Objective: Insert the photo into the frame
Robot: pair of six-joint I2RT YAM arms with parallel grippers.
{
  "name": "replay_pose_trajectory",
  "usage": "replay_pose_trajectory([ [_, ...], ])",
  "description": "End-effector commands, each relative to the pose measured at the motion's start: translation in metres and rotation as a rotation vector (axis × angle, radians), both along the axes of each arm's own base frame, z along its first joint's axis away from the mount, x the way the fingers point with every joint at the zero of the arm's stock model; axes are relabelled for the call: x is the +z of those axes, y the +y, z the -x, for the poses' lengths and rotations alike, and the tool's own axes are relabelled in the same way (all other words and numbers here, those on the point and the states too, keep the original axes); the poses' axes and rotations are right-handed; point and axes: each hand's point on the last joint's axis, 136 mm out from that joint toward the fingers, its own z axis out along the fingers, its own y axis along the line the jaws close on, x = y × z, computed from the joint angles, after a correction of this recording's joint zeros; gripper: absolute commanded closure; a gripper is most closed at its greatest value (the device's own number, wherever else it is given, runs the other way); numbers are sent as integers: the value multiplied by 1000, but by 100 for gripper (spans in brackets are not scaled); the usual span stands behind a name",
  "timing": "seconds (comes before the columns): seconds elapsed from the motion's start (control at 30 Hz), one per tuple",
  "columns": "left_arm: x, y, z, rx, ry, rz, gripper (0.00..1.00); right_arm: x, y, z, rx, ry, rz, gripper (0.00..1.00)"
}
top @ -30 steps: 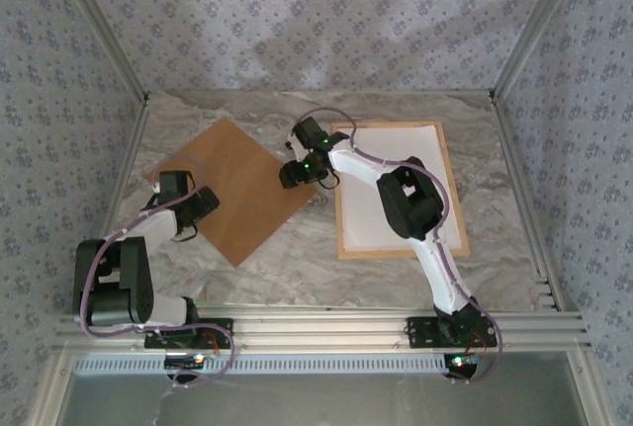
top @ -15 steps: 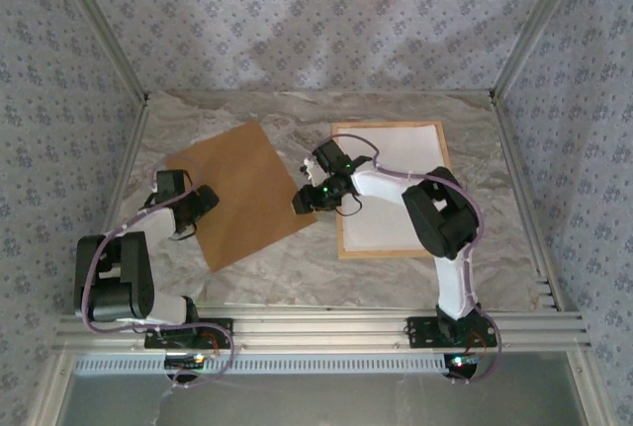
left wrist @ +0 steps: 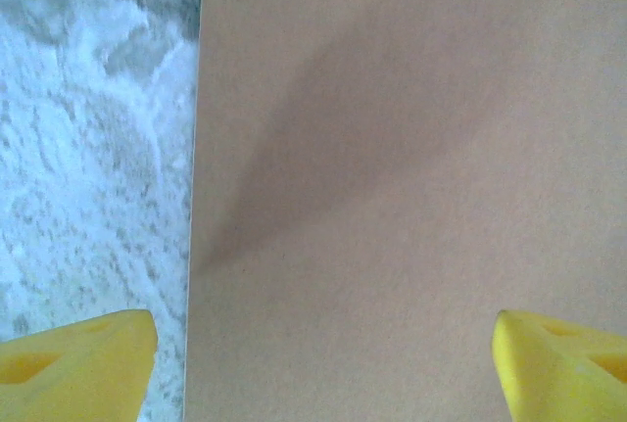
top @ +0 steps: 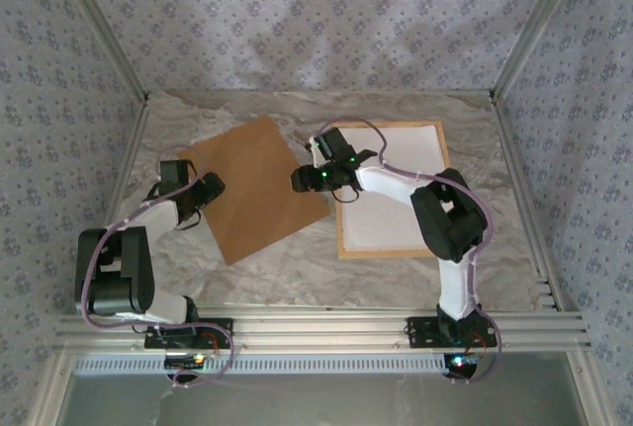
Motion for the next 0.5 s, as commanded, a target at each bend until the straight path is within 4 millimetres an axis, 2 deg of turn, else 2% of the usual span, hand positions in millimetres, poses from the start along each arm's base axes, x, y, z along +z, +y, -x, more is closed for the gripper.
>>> replay_pose_trajectory([
  [0.0,3,3,-9,-10,6,-17,11,-10,-2,-28,-31,-39,64,36],
  [0.2,-7,-1,-11,-39,41,-11,11,-27,6,-47,-19,-3,87,36],
  [0.47,-24,-14,-9,-72,94,57,12,-47,9,-53,-25,20,127,36],
])
